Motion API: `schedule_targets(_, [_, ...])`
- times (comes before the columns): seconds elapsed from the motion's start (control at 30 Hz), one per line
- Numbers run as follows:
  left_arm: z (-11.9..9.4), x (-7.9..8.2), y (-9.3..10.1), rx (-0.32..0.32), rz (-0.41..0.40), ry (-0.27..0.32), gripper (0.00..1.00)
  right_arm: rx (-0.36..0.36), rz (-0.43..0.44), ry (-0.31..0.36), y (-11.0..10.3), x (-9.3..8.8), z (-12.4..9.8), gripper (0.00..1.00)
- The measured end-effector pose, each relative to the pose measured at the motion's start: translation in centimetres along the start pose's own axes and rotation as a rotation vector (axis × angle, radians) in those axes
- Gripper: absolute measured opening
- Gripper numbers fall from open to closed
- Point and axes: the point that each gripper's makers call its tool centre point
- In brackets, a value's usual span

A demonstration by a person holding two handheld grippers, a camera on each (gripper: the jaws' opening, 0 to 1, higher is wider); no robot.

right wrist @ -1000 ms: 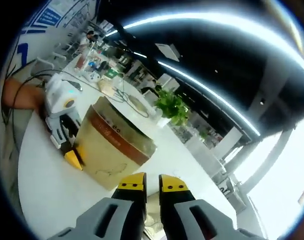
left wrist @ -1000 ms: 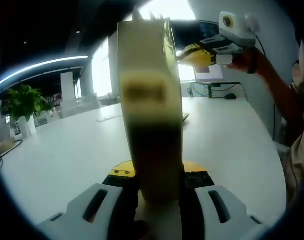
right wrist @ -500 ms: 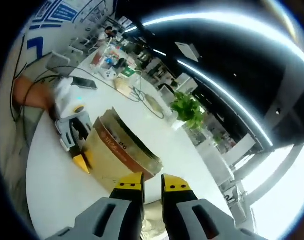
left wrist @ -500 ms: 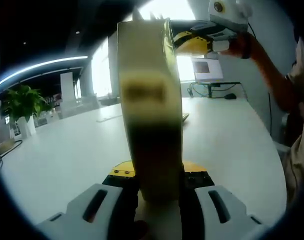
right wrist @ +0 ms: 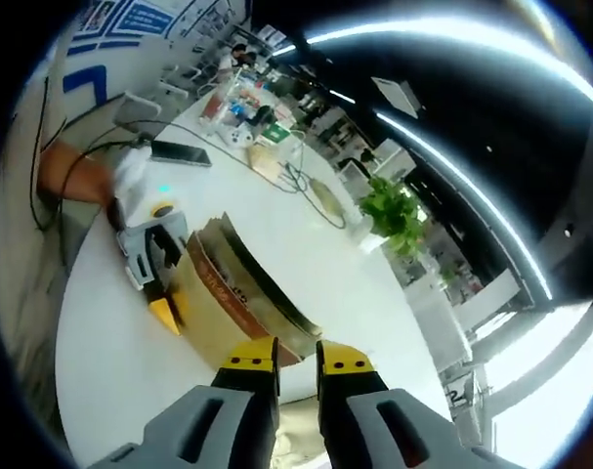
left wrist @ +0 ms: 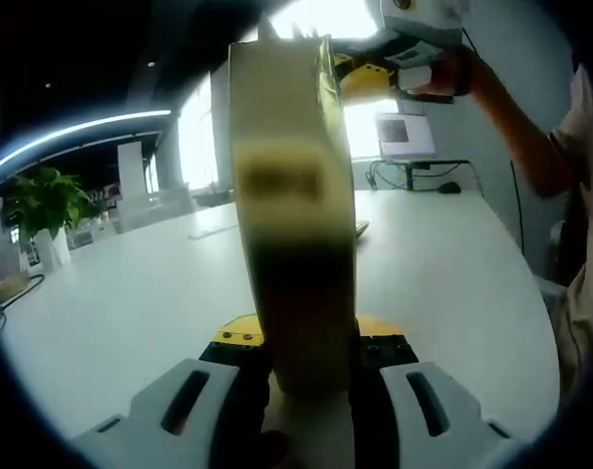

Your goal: Extract single mask from mask box in order stack masks on table

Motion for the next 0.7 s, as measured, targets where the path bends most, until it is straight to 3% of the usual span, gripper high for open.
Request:
schedule_targets(0.23, [0.07, -0.16, -0.35, -0.002, 0.0, 0.001, 0.21, 0.045, -0.023, -0.029, -0.26, 0.36, 0.36, 0.1])
schedule_targets(0.7, [0.19, -0.35, -0.74, -0.003, 0.002, 0.001, 0.21, 0.085, 0.022, -0.036, -0.22, -0.18, 0.7, 0.09])
Point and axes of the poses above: the point that each gripper's makers call its tool centre point, and the gripper's own axes: z roughly forward along the fingers, y roughly to its right, x roughly out of its top, and after that the axes turned 14 degrees about x, right-handed
